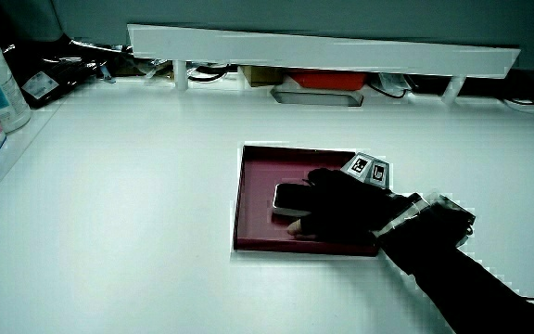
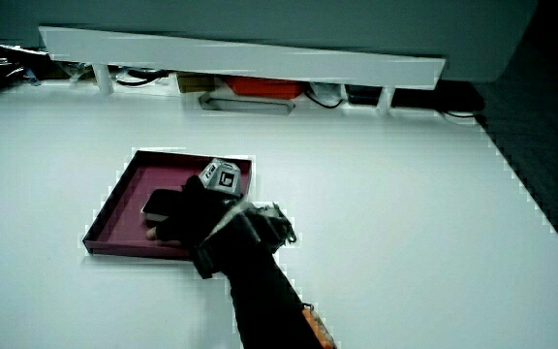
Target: Pick eraser
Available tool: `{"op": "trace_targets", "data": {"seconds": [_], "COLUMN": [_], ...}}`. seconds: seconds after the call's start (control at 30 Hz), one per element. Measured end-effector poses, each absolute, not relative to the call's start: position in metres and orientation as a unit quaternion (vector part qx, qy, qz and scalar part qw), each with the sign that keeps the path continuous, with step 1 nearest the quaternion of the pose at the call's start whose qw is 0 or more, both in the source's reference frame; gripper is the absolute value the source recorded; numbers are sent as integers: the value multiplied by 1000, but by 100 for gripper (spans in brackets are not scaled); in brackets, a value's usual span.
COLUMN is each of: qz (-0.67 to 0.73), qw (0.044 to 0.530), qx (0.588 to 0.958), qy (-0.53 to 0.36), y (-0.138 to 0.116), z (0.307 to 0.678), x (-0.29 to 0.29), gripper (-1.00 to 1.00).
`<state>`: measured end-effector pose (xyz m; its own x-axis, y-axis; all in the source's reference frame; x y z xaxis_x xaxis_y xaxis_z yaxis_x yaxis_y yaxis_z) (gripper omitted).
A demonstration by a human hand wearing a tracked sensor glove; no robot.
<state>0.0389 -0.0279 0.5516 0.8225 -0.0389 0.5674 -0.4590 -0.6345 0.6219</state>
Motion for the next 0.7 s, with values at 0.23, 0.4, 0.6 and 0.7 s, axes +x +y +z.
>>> {"op": "trace_targets", "data": {"seconds": [0.23, 0.4, 0.6, 0.7], "qz": [284, 296, 287, 294], "qw": [354, 335, 321, 320], "qx": [880, 883, 891, 888], "qy": [-141, -146, -147, -150], "y": [-27, -27, -26, -25], "z": [549, 542, 544, 545], "x": [44, 45, 45, 46], "gripper": [32, 55, 82, 95]}}
